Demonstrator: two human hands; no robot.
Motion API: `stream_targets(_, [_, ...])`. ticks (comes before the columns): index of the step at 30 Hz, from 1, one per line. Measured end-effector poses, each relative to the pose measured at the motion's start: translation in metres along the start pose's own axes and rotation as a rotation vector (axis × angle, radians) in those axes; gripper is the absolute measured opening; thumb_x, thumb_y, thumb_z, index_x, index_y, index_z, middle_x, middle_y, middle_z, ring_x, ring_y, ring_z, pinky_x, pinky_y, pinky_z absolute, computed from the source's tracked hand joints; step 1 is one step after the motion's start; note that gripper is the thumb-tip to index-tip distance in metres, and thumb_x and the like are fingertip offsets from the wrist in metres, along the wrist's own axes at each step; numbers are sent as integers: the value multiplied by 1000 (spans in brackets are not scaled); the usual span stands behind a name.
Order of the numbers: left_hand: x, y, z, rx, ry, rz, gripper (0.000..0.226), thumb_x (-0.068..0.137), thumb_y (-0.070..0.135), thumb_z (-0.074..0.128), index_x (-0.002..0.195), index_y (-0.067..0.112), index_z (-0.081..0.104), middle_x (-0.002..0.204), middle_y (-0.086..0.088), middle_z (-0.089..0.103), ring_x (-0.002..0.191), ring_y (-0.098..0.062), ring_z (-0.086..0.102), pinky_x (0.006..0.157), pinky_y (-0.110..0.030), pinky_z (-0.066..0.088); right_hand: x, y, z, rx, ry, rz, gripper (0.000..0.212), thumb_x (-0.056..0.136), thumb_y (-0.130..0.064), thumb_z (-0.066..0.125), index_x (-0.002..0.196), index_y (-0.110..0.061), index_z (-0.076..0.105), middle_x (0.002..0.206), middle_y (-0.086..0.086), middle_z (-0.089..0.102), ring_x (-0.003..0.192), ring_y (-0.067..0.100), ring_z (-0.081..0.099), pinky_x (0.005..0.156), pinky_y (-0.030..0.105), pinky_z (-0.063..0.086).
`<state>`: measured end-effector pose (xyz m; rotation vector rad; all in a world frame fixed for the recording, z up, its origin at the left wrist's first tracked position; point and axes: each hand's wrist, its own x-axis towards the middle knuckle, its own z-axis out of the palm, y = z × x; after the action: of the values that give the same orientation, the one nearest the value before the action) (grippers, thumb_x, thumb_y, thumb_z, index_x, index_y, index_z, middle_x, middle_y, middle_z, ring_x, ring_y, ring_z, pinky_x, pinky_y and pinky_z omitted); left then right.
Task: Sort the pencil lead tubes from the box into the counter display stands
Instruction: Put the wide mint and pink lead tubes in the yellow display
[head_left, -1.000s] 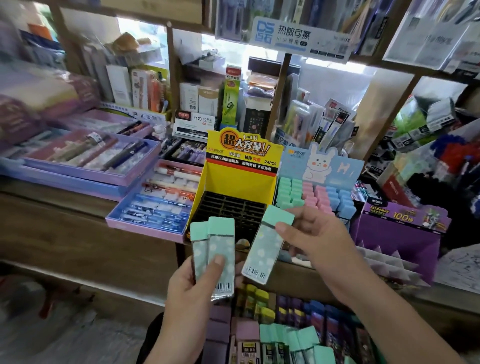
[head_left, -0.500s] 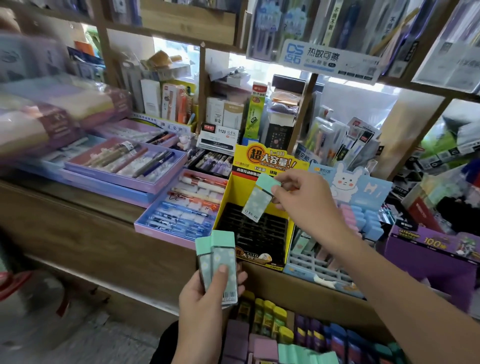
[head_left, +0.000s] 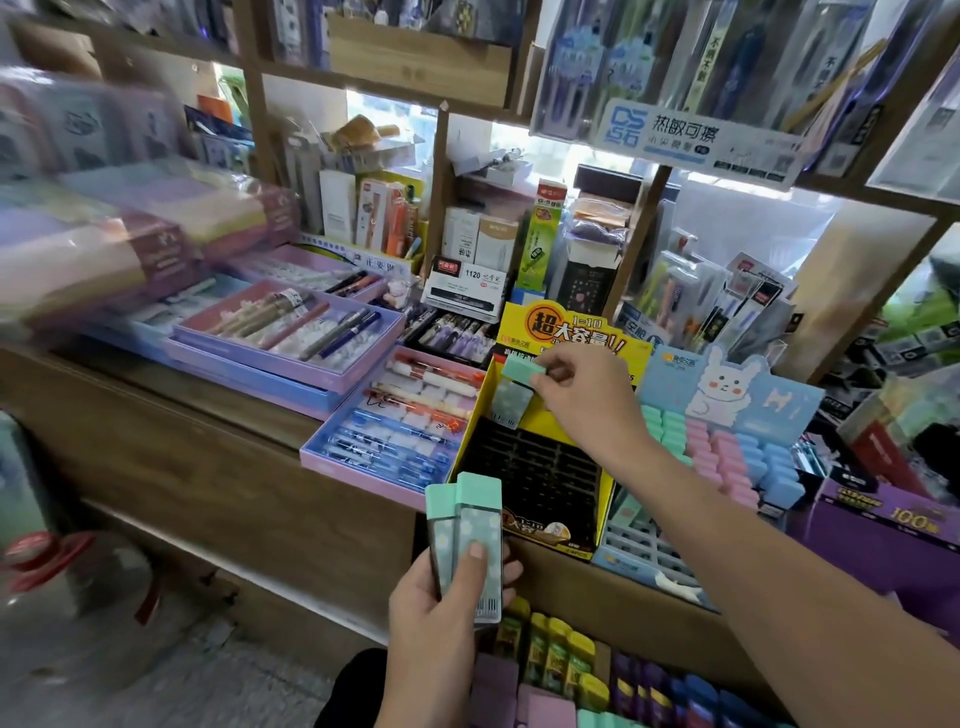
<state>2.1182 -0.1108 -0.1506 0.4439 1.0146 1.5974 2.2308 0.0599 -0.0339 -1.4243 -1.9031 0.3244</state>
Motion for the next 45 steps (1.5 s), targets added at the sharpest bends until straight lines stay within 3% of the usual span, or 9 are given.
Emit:
stream_targets(3, [1,-1,-1,0,2,-6,15,98,14,65,105,10,77,95,-19,79,88,-35,78,62,-30,61,2,2,1,-22,-13,-15,13,91,-13,75,103,-14,79,77,-20,59,73,-2,57,66,12,42])
stream_targets(7, [2,-1,-3,0,1,-15,15,98,14,65,106,10,77,96,-19,79,89,-35,78,62,-30,62,3,2,2,-20,-60,-16,12,92,-12,75,103,-16,79,77,-20,60,73,-3,56,70,18,43])
stream_targets(12, [3,-2,-3,-3,2,-19,18,96,14,65,109,7,75,95,-20,79,88,-36,78,62,-31,62,0,0,7,3,-84,-28,18,96,-6,67,106,-21,64,76,-1,67,73,13,65,67,32,55])
stream_targets(21, [4,-4,-3,-10,19,-20,19,92,17,69,106,8,78,95,-21,79,87,-37,78,59,-29,61,0,-2,11,-127,-78,-59,21,102,-8,58,117,-10,73,99,11,74,89,28,68,80,48,59])
stream_targets(29, [1,0,1,25,-18,9,19,89,16,71,103,7,79,94,-20,79,87,-35,79,60,-28,62,-9,2,4,-106,-108,-33,36,100,-3,57,134,-12,66,97,3,74,82,15,67,83,37,59])
stream_targets(33, [-1,3,3,70,-21,57,21,77,27,74,94,19,84,91,-19,80,86,-32,79,63,-26,61,-31,2,-2,81,-101,4,23,98,-10,64,117,-21,71,85,-9,68,74,5,65,72,28,58])
stream_targets(36, [-2,5,4,84,-26,75,20,78,29,74,96,25,83,91,-19,80,86,-31,79,63,-25,60,-50,-3,-7,191,-244,30,8,99,-26,66,100,-24,75,86,-9,72,77,6,69,72,25,58])
stream_targets(40, [-4,6,4,82,-24,57,21,80,29,75,98,22,83,91,-20,79,87,-32,78,64,-26,61,-69,-4,-13,229,-480,80,14,99,-42,63,97,-34,73,87,-7,75,75,6,70,62,18,52])
stream_targets(45, [-4,6,3,66,7,47,29,74,30,78,102,23,82,95,-19,80,89,-33,78,68,-31,63,-80,-2,-12,339,-603,145,16,91,-26,77,103,-33,69,85,7,75,64,8,69,55,16,49])
